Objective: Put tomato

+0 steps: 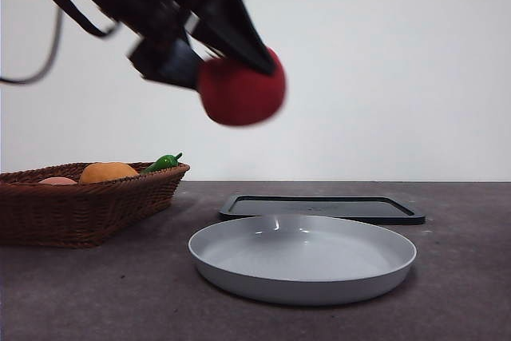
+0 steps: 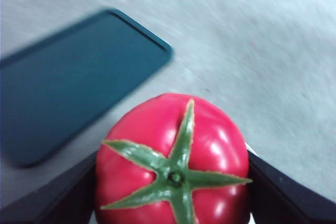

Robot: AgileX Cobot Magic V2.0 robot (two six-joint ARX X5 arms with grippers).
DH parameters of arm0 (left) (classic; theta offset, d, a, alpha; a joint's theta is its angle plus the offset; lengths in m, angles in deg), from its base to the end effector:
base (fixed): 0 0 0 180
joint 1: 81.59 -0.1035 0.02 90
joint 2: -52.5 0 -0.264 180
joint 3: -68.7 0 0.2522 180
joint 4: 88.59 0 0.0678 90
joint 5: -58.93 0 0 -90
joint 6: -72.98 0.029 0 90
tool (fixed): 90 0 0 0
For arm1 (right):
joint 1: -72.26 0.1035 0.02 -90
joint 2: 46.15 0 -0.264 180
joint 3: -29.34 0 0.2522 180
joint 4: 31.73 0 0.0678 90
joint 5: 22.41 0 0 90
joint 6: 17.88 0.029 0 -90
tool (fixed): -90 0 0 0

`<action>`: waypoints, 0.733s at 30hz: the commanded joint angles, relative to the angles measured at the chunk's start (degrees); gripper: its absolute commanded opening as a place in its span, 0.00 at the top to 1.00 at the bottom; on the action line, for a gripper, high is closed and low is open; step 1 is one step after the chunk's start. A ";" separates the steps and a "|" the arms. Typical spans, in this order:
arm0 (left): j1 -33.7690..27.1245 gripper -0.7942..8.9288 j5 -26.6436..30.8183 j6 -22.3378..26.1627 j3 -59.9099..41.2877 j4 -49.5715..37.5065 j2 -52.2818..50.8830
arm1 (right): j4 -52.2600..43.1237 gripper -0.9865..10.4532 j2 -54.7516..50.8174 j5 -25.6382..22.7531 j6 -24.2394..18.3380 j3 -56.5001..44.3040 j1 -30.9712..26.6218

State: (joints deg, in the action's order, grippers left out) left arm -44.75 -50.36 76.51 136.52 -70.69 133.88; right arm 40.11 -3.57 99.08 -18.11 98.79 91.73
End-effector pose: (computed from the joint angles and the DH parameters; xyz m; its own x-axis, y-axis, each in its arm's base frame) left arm 0.2398 -0.1916 0.2557 0.4463 -0.7471 -0.4926 0.8157 0.5660 -0.1196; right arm 0.1044 0.0530 0.3307 0.3947 0.6936 -0.6027 -0.6353 0.6798 0.3663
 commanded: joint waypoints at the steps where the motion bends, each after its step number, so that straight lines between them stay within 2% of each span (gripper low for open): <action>1: 1.95 0.58 0.22 -0.04 0.94 -1.79 4.11 | -0.26 0.51 0.42 -0.02 -0.44 1.14 0.28; 10: 5.16 0.58 0.24 0.13 0.94 -4.20 13.75 | -0.15 0.51 0.42 -0.02 -0.42 1.14 0.28; 19: 5.79 0.56 0.24 0.28 0.94 -4.02 18.18 | -0.15 0.51 0.42 -0.02 -0.42 1.14 0.28; 20: 5.84 0.53 0.24 0.26 0.94 -4.02 18.18 | -0.15 0.51 0.42 -0.02 -0.44 1.14 0.28; 22: 5.97 0.42 0.22 -0.07 0.94 -4.00 18.18 | -0.15 0.51 0.42 -0.04 -0.44 1.14 0.28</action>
State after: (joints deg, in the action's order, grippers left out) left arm -39.54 -50.29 76.49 136.52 -74.40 151.02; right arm 40.13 -3.57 99.08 -18.11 98.79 91.73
